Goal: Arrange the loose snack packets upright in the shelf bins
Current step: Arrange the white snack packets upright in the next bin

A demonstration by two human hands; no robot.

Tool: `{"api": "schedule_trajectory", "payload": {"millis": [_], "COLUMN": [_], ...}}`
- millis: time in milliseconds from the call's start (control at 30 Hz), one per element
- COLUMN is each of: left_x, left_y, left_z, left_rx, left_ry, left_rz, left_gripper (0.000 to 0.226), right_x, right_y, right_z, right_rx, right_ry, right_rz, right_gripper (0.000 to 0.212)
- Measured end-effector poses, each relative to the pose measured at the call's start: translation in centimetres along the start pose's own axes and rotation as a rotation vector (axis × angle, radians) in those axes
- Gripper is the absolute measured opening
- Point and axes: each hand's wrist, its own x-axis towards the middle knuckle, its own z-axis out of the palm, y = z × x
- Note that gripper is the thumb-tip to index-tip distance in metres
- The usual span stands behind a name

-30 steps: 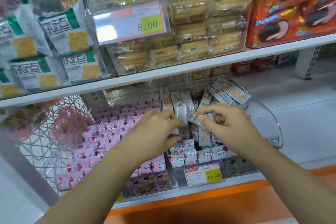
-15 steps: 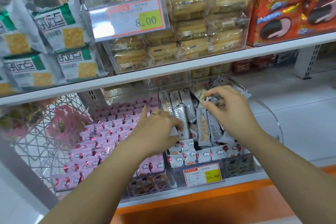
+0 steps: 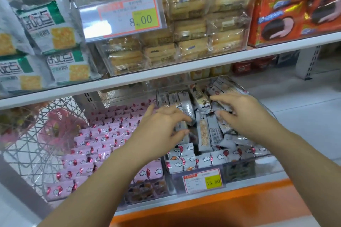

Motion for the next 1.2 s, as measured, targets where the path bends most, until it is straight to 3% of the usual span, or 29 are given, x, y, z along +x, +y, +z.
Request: {"api": "schedule_trajectory", "payload": {"millis": [133,267,367,533,700,867,1200], "left_x": [1.5,3.0,3.8,4.6,4.9,5.1,5.6], "left_y": [1.7,2.6,2.9,3.1,2.3,2.9,2.8], "left_z": [0.4,1.3,2.1,2.9,3.1,4.1,3.8], "left_rx": [0.009,0.199,0.321,0.396,0.300,0.381,0.258], "left_ry": [-0.093,-0.311,-0.376,-0.394,-0.341,-0.302,-0.153], "left_rz": [0.128,0.199,0.231,0.228,0.209,0.226,0.227], "left_gripper": [0.036,0.051,0.056,0.063,0.060,0.065,0.042], "right_x": [-2.5,-3.8,-4.2,-3.7,-3.4,-3.7,-3.7], "right_y": [1.7,2.1,2.4,3.0,3.1,3.0,3.3], "right_z": [-2.7,-3.3,-3.3,-2.2,-1.9,-1.6,-1.9], "right_rx": [0.012,0.012,0.014,-0.060,-0.050,-0.019,0.015], "right_ry": [-0.055,-0.163,-0.217,-0.381,-0.415,-0.459,-0.425], "right_rz": [0.051,0.016,-0.022,-0.041,-0.018,0.001,0.007], "right_gripper": [0.033,0.028,0.033,0.042,0.035,0.035,0.039]}}
